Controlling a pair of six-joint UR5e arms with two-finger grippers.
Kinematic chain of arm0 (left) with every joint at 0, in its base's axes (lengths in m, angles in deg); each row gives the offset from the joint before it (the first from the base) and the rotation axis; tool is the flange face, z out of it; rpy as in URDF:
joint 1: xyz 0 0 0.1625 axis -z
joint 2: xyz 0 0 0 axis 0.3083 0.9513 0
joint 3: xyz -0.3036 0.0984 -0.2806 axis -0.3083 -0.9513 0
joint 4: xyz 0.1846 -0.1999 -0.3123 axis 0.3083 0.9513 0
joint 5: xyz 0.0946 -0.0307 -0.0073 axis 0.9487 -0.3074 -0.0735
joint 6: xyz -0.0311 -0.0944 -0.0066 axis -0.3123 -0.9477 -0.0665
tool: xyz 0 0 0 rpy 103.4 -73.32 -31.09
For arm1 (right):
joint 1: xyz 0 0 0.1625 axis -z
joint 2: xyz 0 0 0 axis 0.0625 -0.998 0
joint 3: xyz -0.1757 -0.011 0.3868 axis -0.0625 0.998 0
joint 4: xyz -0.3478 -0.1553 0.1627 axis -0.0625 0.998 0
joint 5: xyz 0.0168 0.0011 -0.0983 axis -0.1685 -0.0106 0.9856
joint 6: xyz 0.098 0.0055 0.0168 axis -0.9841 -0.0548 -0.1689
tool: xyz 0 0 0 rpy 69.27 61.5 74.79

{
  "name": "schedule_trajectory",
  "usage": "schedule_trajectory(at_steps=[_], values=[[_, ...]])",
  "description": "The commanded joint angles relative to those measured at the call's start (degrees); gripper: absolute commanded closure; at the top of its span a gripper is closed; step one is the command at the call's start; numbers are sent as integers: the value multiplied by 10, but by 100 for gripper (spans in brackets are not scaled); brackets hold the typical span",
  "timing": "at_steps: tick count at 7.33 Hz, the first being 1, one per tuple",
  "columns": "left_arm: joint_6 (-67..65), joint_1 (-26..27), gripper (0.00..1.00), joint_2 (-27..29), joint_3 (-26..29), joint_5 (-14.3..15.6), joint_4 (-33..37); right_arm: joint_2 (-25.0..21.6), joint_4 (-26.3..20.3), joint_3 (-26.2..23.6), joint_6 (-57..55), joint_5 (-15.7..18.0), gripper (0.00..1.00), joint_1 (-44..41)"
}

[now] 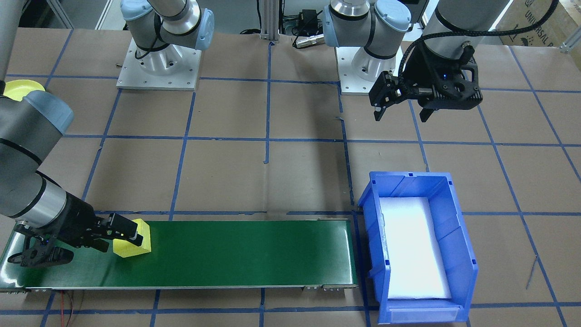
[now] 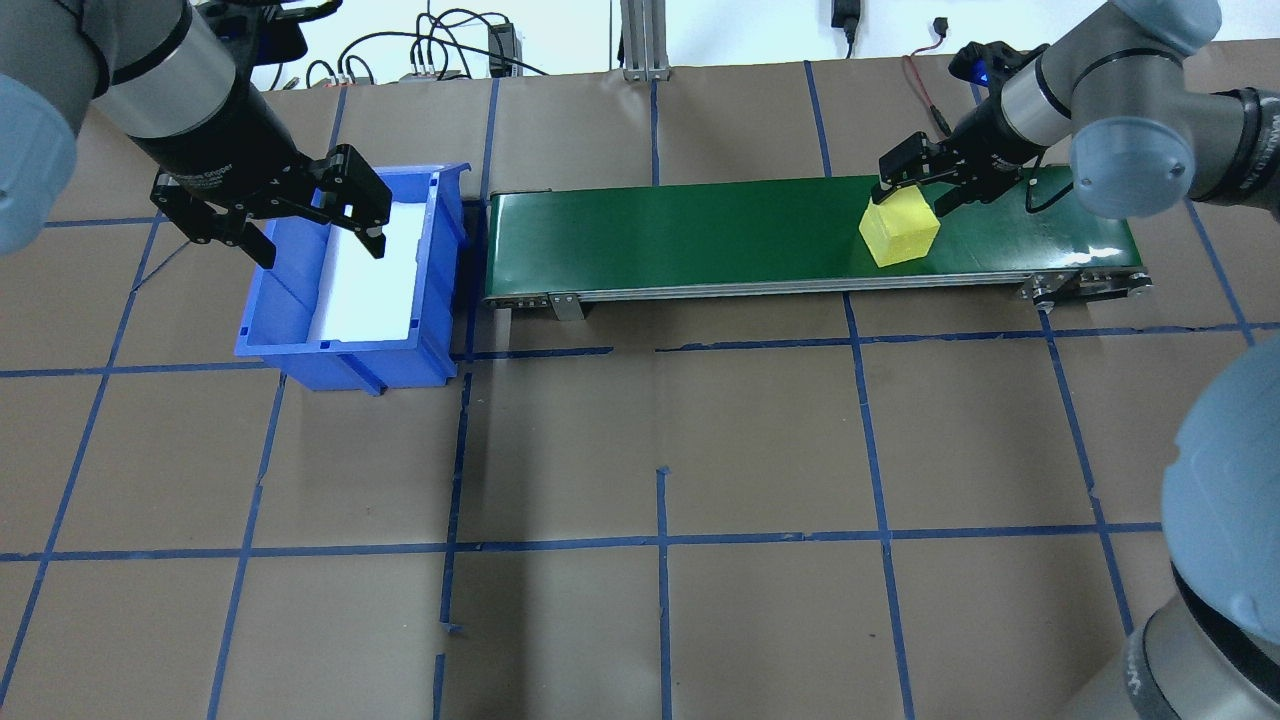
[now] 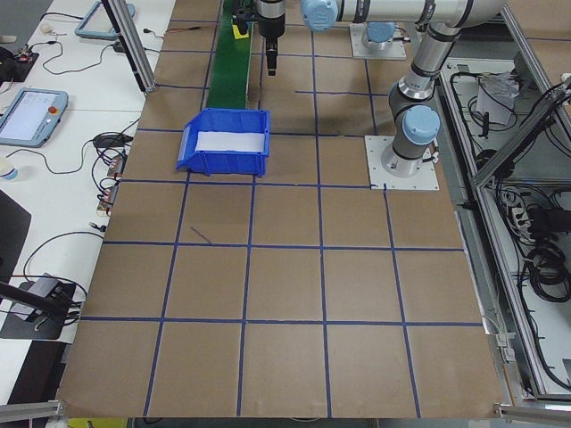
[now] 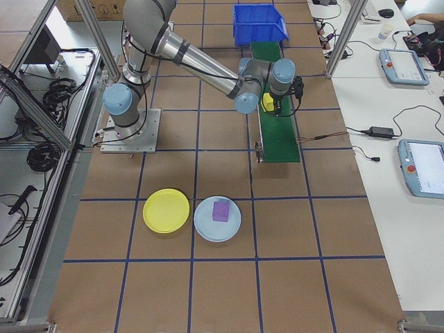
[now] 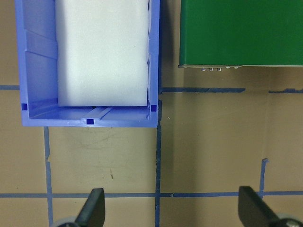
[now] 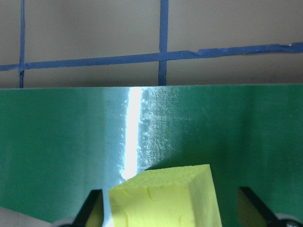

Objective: Move block left to right into plate

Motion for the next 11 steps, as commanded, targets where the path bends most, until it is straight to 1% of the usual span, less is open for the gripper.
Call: schedule_trajectory(at_steps=[1, 2, 3, 4, 5, 6, 7, 8, 9, 10, 11], values=[[26, 0, 0, 0, 0, 0, 0, 2, -1, -4, 0, 6, 0, 0], [27, 1, 0, 0, -1, 0, 0, 4, -1, -10, 0, 85, 0, 0], [27, 1, 0, 0, -1, 0, 0, 2, -1, -13, 0, 127, 0, 0], [27, 0, 0, 1, -2, 0, 0, 3, 0, -11, 1, 157, 8, 1], [27, 1, 0, 1, -12, 0, 0, 3, 4, -4, 2, 190, 29, 2], [27, 1, 0, 0, -14, 0, -3, 4, 39, -2, 5, 206, 36, 2], [27, 1, 0, 0, -14, 0, -4, 4, 41, -2, 5, 208, 45, 5], [27, 0, 0, 0, -14, 1, -3, 1, 40, -4, 6, 228, 68, 10], [27, -2, 0, 0, -14, 1, -3, -9, 36, -6, 17, 247, 77, 29], [27, 1, 0, 0, -14, 1, -3, -39, 22, -16, 53, 252, 76, 76], [27, 1, 0, 0, -14, 1, -3, -79, -22, -32, 84, 252, 76, 130]])
